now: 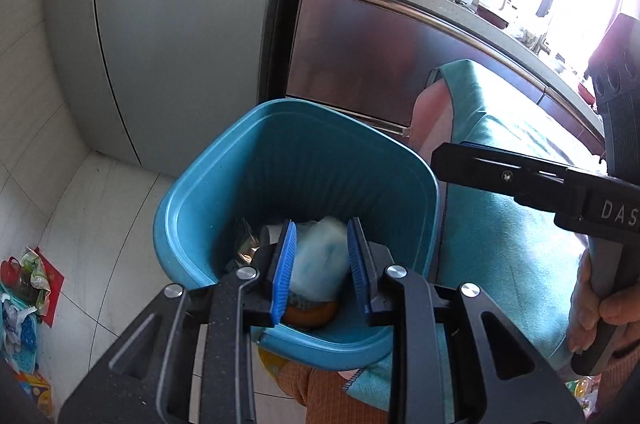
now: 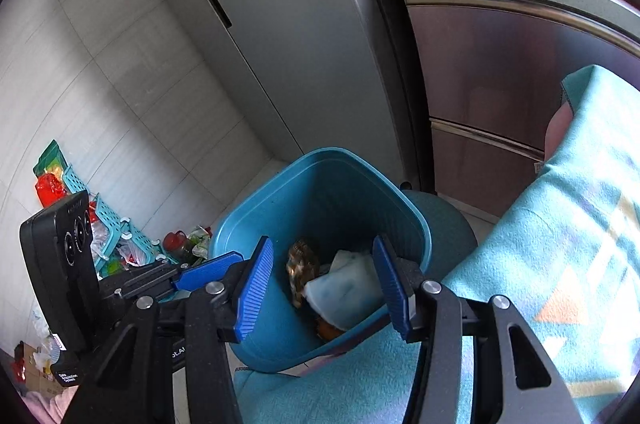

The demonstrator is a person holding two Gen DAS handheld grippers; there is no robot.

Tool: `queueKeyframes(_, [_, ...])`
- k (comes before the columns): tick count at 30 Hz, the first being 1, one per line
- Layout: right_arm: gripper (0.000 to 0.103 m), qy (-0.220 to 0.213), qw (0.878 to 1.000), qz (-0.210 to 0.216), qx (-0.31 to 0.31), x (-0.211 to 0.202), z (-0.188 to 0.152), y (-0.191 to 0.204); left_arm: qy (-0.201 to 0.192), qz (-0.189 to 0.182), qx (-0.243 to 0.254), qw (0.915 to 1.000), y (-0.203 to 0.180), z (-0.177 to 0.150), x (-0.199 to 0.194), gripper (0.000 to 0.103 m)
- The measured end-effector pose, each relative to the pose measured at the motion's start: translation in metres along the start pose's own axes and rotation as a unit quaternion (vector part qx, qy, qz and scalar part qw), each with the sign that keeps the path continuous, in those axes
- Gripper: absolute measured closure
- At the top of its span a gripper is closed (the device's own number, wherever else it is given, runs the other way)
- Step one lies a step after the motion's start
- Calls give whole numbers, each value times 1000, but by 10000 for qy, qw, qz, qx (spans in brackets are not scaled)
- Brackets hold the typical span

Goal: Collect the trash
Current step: 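Open both tools to drop the wrapper and cup into the bin, then move both open tools back over the remaining trash on the table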

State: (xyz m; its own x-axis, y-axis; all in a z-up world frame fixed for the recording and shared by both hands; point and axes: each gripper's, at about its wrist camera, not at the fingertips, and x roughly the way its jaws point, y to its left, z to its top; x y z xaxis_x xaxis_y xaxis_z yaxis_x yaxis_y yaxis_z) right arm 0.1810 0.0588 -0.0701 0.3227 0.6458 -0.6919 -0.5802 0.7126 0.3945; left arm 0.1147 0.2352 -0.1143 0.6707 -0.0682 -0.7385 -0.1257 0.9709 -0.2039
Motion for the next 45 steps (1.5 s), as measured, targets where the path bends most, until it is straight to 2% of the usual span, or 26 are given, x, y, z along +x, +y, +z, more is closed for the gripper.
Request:
queueKeyframes(8, [53, -56, 9999, 127, 52, -16, -15, -8, -203, -188, 90, 9996, -3, -6, -16, 77])
queueKeyframes(15, [50, -344, 9989, 286, 115, -46, -24, -15, -559, -370, 381, 9970, -23, -6, -43, 69])
queueKeyframes(20, [49, -561, 9980, 285, 116, -68, -31, -21, -753, -484, 622, 9940, -44, -5, -61, 65])
queueKeyframes(28, [48, -949, 9952, 119, 196, -106, -47, -36, -826, -800, 878, 9895, -73, -5, -74, 61])
queueKeyframes(34, [47, -1142, 9926, -183, 366, -141, -66, -62, -754, -1181, 1207, 9827, -114, -6, -71, 61])
queueKeyframes(38, [47, -1316, 9876, -530, 676, -170, -85, -92, -627, -1452, 1465, 9765, -147, -10, -63, 61])
queueKeyframes(41, [47, -1438, 9815, -854, 932, -193, -101, -115, -509, -1651, 1714, 9699, -178, -16, -58, 61])
queueKeyframes(45, [47, -1688, 9684, -1293, 1306, -232, -130, -143, -348, -1981, 2087, 9571, -221, -28, -54, 61])
